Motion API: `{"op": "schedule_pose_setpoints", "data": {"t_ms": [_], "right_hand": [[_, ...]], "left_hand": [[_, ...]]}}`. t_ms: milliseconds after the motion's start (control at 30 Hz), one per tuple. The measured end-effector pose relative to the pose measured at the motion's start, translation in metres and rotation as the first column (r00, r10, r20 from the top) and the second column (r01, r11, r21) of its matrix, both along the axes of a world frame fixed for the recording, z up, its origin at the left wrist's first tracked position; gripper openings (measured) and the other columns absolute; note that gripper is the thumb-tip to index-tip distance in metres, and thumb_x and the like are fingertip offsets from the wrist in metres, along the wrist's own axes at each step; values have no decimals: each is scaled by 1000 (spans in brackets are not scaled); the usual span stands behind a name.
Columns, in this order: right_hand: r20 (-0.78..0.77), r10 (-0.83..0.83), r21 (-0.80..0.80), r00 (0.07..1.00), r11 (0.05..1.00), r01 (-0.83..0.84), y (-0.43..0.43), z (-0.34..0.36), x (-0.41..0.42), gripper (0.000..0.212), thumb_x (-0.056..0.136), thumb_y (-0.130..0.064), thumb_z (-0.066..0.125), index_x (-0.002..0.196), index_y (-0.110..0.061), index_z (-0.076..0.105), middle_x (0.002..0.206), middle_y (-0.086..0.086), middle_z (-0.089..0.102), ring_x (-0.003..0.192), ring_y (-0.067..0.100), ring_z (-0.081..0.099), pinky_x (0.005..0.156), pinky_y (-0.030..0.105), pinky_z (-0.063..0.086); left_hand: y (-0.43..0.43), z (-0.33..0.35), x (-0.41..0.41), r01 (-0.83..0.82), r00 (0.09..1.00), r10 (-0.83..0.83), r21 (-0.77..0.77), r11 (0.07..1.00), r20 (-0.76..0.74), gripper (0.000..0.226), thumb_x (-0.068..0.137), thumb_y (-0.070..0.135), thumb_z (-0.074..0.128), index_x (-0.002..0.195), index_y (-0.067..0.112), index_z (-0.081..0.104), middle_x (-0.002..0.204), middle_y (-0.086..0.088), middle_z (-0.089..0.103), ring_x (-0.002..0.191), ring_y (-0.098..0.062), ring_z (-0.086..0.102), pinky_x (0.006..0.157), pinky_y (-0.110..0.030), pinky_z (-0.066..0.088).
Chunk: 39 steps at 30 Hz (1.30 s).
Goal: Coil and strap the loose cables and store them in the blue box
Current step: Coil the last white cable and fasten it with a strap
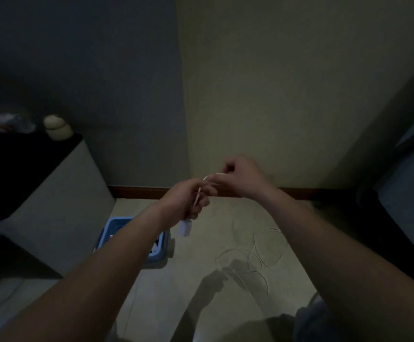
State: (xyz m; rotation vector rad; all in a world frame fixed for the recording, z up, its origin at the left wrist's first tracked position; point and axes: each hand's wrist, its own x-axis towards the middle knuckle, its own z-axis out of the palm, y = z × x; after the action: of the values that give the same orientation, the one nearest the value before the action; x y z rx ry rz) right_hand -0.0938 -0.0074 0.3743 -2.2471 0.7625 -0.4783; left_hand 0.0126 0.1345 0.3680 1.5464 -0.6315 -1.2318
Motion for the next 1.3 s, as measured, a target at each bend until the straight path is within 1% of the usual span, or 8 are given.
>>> {"op": "schedule_pose_setpoints", "data": {"t_ms": [67,167,367,600,733,867,1033,1300], "right_hand": [[-103,-111,-230,988,970,85,11,10,0,63,75,-71,68,57,-12,51,51,2,51,50,17,48,48,34,30],[-86,-123,-262,989,960,97,26,13,-3,64,79,-73,59,54,-17,42,49,-2,45,48,16,45,47,32,25],[175,11,365,984,928,-75,36,-23,-9,24,100,-29,59,82,-13,61,64,-6,46,55,7,42,59,30,37],[15,105,666,994,741,-89,39,-41,-11,26,106,-32,44,89,-18,58,60,-7,45,46,7,40,60,33,53],[-129,215,646,968,759,-83,45,-46,-18,16,105,-31,44,103,-17,53,73,2,56,49,10,44,51,29,50],[-125,244,596,962,794,-124,58,-47,-22,3,102,-21,48,102,-21,51,77,6,60,51,16,49,53,33,49],[-128,383,368,915,875,-314,71,-38,-24,24,99,-23,58,116,-38,66,77,-5,65,56,2,52,59,23,45],[42,293,545,955,795,-268,81,-16,-32,18,97,-13,60,84,-3,69,56,3,56,49,13,47,60,36,46]], "left_hand": [[15,16,-2,2,998,-4,-41,999,-58,39,103,33,32,88,9,58,55,-4,43,40,-13,27,47,-26,20],[30,27,-6,-6,988,-10,-104,995,-152,46,105,38,27,87,10,57,51,-7,43,32,-10,24,41,-22,16],[42,21,-9,18,964,-44,-100,995,-263,32,102,34,36,86,13,54,41,1,33,31,-7,19,47,-28,8],[41,18,5,-81,888,-51,-264,961,-458,35,100,31,41,71,19,56,40,5,36,31,-5,22,44,-25,8],[38,19,8,-263,836,96,-241,934,-541,34,104,28,38,84,12,60,59,-1,62,43,-9,53,42,-17,39],[38,14,12,-411,764,197,-229,882,-614,35,106,25,37,102,2,63,94,-17,76,78,-23,76,71,-27,61],[47,5,26,-487,769,285,-236,841,-573,38,109,24,27,125,2,54,117,-18,71,103,-27,72,91,-38,52],[52,-7,36,-470,866,409,-191,862,-286,37,108,24,29,119,5,59,112,-13,74,103,-29,72,83,-37,56]]}}
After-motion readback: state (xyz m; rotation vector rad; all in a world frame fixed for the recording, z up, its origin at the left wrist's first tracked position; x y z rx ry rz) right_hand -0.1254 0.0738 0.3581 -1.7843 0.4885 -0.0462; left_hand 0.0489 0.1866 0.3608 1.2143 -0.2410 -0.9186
